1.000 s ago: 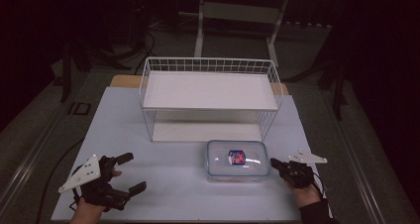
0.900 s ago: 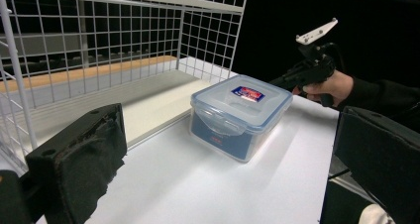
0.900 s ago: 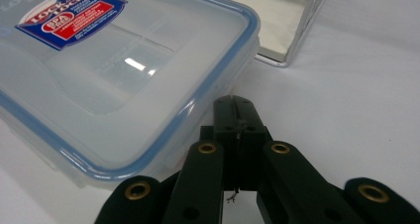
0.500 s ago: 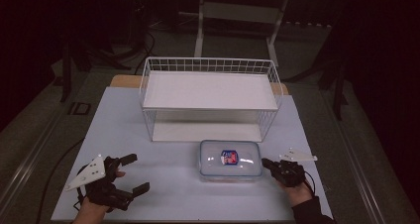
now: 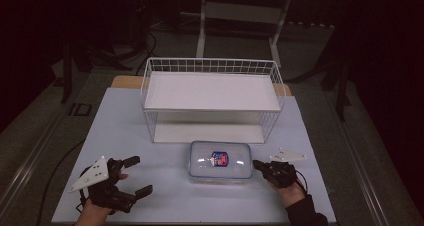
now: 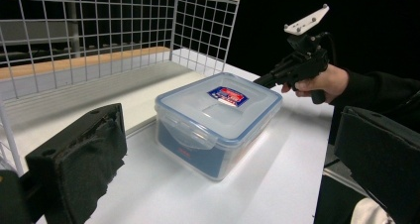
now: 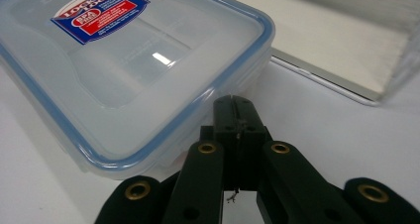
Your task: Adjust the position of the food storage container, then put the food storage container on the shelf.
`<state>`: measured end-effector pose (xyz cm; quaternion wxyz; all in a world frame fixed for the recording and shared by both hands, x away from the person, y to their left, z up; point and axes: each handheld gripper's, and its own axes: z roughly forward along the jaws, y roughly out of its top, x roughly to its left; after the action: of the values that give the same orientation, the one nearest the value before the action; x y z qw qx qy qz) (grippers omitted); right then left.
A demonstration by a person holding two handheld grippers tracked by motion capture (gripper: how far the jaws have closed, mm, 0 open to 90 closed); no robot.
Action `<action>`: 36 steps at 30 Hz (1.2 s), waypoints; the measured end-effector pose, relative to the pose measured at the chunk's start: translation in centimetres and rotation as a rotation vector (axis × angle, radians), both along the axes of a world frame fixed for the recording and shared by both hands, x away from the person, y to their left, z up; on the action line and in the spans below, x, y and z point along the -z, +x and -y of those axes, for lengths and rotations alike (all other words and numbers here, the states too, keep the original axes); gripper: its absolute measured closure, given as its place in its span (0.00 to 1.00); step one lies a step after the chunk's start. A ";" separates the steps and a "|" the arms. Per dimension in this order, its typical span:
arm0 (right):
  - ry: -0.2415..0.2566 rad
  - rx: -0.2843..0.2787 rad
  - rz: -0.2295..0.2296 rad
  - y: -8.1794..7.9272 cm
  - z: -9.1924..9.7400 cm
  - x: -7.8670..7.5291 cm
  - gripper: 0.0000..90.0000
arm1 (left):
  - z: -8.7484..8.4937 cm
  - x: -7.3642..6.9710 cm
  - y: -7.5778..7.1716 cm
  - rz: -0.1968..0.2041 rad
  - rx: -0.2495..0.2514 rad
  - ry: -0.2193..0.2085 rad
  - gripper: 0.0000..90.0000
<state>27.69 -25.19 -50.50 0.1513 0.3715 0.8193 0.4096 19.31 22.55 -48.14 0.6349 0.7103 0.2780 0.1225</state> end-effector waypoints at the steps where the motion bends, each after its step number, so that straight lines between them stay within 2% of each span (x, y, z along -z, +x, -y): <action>1: -0.001 -0.005 0.000 0.0 -0.2 0.0 1.00 | 0.0 0.0 0.0 0.001 -0.001 0.000 0.00; 7: -0.002 -0.045 -0.001 0.0 -1.3 0.0 1.00 | 0.2 0.1 0.0 0.000 0.007 0.005 0.00; 10: -0.002 -0.042 0.003 0.1 -1.5 0.0 1.00 | 0.3 0.1 0.0 -0.004 0.009 0.003 0.00; 12: 0.021 -0.046 0.004 0.1 -1.4 -0.2 1.00 | 0.3 0.1 0.0 -0.003 0.010 0.003 0.00; 16: 0.016 -0.031 0.023 0.0 -1.5 -0.6 1.00 | 0.3 0.1 0.0 -0.004 0.008 0.004 0.00; 21: 0.043 -0.040 0.031 -0.4 -1.3 -1.1 0.98 | 0.5 0.2 0.1 -0.019 0.008 0.006 0.00; 25: 0.096 -0.036 0.040 -0.8 -0.8 -1.9 0.80 | 1.0 0.3 0.3 -0.033 0.010 0.016 0.00; 27: 0.108 -0.033 0.066 -1.1 -0.5 -2.3 0.71 | 1.2 0.1 0.5 -0.042 0.018 0.009 0.00; 29: 0.137 -0.036 0.085 -1.4 -0.3 -2.7 0.53 | 1.4 0.0 0.6 -0.047 0.015 0.013 0.00; 31: 0.168 -0.038 0.095 -1.5 -0.2 -3.1 0.44 | 1.9 -0.5 1.0 -0.053 0.016 0.020 0.00; 33: 0.194 -0.069 0.099 -1.6 -0.2 -3.4 0.25 | 2.4 -1.0 1.5 -0.059 0.025 0.016 0.00; 34: 0.189 -0.078 0.105 -1.7 -0.3 -3.6 0.20 | 2.4 -1.0 1.5 -0.059 0.025 0.016 0.00; 36: 0.189 -0.078 0.105 -1.7 -0.3 -3.6 0.20 | 2.8 -1.2 1.8 -0.064 0.021 0.025 0.00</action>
<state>26.03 -24.94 -46.90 0.1423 0.3298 0.7818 0.5097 21.13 19.79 -46.97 0.6179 0.7247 0.2891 0.0965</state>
